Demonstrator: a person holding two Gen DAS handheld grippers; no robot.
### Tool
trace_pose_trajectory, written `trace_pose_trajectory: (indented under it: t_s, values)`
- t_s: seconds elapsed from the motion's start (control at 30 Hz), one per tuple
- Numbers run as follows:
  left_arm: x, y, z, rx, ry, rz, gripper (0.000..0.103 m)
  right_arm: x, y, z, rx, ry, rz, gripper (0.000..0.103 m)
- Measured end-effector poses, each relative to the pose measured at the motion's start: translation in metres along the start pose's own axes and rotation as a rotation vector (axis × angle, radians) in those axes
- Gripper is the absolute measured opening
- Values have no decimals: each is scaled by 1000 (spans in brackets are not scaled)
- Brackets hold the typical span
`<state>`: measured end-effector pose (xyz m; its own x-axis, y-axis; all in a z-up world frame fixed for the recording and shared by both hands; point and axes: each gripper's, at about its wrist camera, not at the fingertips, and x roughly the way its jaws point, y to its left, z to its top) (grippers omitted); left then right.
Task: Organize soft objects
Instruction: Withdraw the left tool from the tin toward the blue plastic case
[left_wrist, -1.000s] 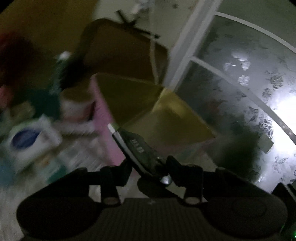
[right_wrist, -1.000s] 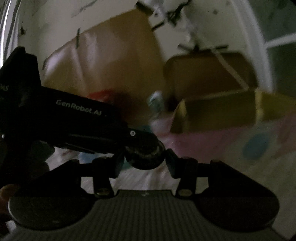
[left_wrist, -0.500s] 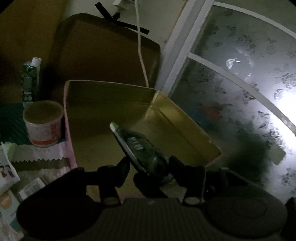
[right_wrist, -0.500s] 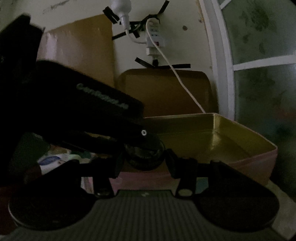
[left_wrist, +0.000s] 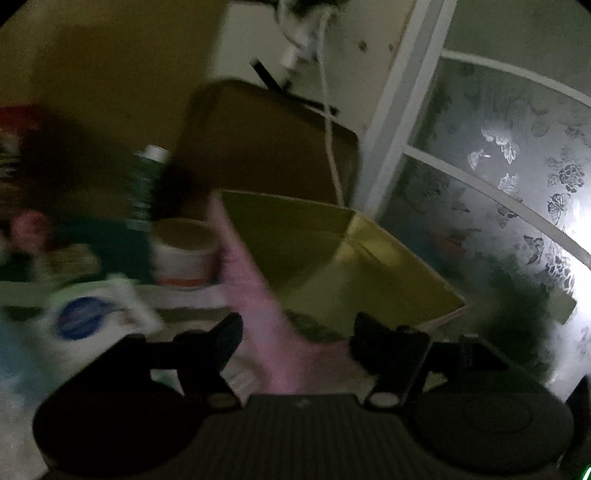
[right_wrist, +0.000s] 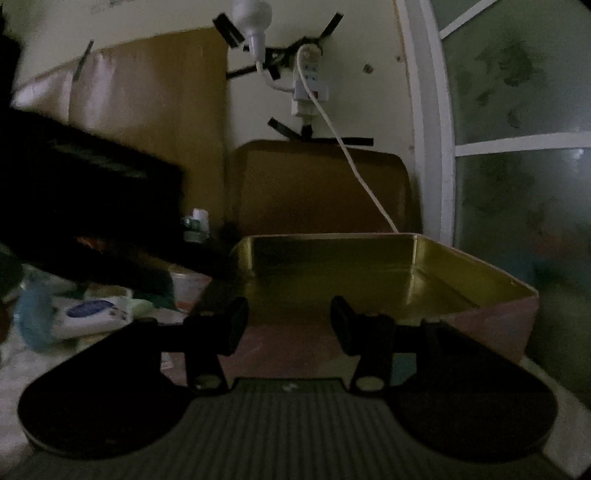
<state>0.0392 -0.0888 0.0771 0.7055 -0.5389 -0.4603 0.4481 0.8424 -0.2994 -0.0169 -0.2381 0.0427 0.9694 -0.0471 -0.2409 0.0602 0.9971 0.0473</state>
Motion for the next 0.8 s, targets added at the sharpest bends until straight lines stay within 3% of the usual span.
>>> trace_pose_trajectory:
  t_s: [0.07,0.2,0.33,0.4,0.47,0.5,0.57,0.8]
  values:
    - [-24,16,-17,15,-17,56,70,-11,7,-5,25,-19,21,52]
    - [-55,57,-47,9,-4,240,70,-22,36,-11,8,-12,118,52]
    - [-74,109,-63,-53,10,479,70,-15,75,-15,-39,70,233,46]
    - [-77,129,-64,-55,14,595,70,-9,94,-17,-55,124,286,34]
    - [-78,149,-68,-68,36,697,70,-6,110,-18,-68,153,328,34]
    - [-78,159,-68,-99,54,714,70,-3,118,-18,-72,162,345,34]
    - [-85,166,-67,-151,24,680,74,0,131,-18,-78,192,382,34]
    - [-76,159,-67,-91,56,737,76,5,157,-21,-155,252,390,33]
